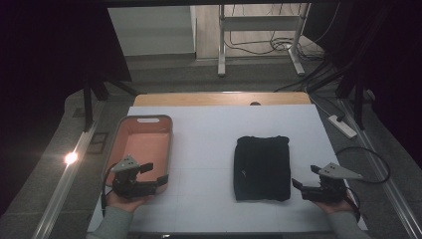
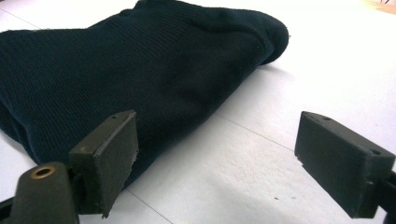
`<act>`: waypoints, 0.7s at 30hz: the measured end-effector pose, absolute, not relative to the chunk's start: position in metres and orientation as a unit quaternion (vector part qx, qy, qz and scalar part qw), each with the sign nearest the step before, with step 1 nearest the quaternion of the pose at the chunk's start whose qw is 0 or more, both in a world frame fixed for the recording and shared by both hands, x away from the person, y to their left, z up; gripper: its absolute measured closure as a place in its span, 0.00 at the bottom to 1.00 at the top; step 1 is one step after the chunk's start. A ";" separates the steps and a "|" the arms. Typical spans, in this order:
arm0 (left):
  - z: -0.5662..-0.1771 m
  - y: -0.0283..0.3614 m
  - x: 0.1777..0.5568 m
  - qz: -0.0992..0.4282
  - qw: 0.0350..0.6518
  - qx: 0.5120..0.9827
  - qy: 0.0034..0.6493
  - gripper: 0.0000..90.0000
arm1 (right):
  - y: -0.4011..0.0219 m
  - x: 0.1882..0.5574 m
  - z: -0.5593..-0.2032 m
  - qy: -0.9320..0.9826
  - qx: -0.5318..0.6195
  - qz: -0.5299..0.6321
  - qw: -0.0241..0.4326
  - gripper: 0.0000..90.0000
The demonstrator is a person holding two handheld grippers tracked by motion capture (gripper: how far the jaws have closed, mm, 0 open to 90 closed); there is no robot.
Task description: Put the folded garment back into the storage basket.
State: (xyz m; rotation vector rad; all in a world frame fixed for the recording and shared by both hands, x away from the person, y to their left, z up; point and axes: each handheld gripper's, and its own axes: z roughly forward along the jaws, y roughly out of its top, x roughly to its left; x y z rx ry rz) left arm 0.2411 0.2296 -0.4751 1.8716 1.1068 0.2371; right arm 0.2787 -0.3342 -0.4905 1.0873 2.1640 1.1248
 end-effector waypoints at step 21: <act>-0.473 0.232 0.242 0.095 0.464 0.757 0.450 0.22 | -0.333 0.281 -0.492 0.789 0.396 0.407 0.235 0.16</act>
